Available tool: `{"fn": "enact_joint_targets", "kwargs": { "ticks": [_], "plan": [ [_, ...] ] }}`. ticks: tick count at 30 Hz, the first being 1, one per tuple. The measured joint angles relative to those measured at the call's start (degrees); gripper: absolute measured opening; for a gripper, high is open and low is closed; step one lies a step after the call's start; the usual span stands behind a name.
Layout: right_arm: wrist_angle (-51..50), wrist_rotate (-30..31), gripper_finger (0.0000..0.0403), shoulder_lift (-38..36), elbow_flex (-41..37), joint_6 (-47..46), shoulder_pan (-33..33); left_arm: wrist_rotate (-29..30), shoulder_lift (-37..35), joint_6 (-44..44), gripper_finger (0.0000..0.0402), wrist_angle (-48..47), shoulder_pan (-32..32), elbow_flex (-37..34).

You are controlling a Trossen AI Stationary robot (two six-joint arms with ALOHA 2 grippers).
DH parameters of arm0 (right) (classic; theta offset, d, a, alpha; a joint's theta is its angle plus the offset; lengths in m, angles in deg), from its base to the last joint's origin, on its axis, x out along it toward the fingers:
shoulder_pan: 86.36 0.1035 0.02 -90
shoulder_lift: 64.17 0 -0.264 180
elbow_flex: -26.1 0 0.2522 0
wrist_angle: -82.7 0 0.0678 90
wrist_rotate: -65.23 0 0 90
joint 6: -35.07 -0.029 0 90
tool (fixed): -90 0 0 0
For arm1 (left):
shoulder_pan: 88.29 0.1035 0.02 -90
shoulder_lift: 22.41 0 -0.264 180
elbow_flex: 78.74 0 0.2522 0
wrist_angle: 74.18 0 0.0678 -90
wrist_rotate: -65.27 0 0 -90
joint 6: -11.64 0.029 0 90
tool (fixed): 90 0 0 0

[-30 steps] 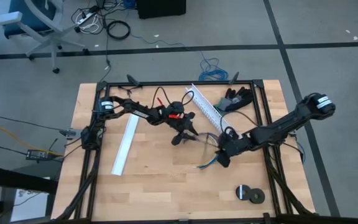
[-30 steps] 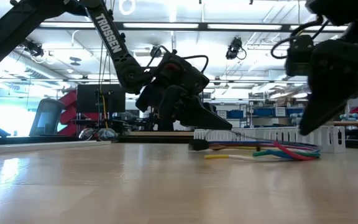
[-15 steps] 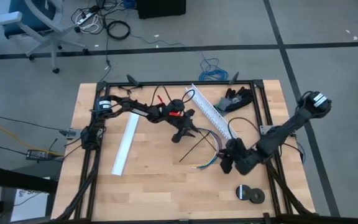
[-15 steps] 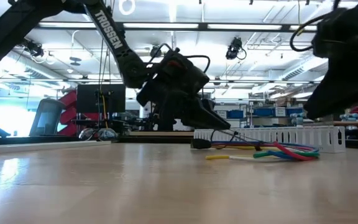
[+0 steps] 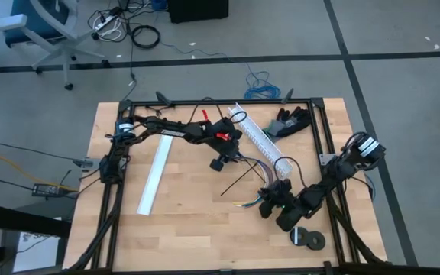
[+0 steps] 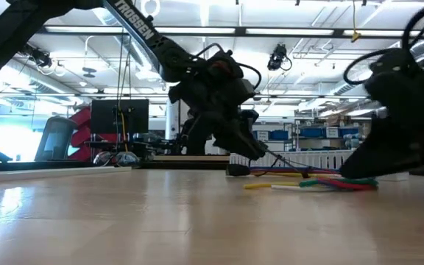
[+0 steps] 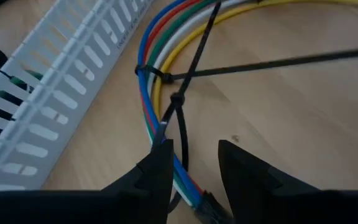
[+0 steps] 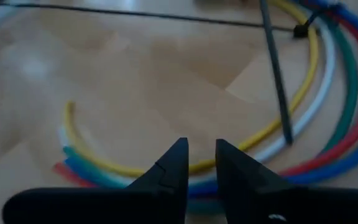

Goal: Ziptie cables
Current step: Wrap the cable wires with black zip tie

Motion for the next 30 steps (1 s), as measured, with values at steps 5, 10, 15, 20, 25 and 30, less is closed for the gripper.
{"fn": "enact_joint_targets", "kwargs": {
  "ticks": [5,10,15,20,25,30],
  "plan": [
    [-4.2,3.2,0.0055,-0.6,2.1,7.3,-3.2,0.0,-0.1,0.0,0.0135,-6.6,-0.4,4.7],
    [-4.9,8.5,0.0052,-1.5,2.1,13.4,-6.0,-0.1,-0.2,5.0,0.0135,-12.3,-1.7,8.4],
    [-4.5,8.3,0.0052,-1.5,2.1,14.2,-11.0,0.3,-0.2,8.8,0.0135,-12.7,-2.1,8.4],
    [-4.5,1.6,0.0052,-1.6,2.1,15.3,-14.9,0.6,0.6,11.6,0.0135,-11.1,-2.2,8.4],
    [-3.0,0.3,0.0052,-1.6,2.1,17.4,-15.7,3.5,2.2,12.2,0.0135,-8.3,-2.5,8.3],
    [-1.1,-0.2,0.0052,-1.6,2.1,19.6,-15.7,4.1,2.4,11.7,0.0135,-6.6,-2.5,8.3]
  ]
}}
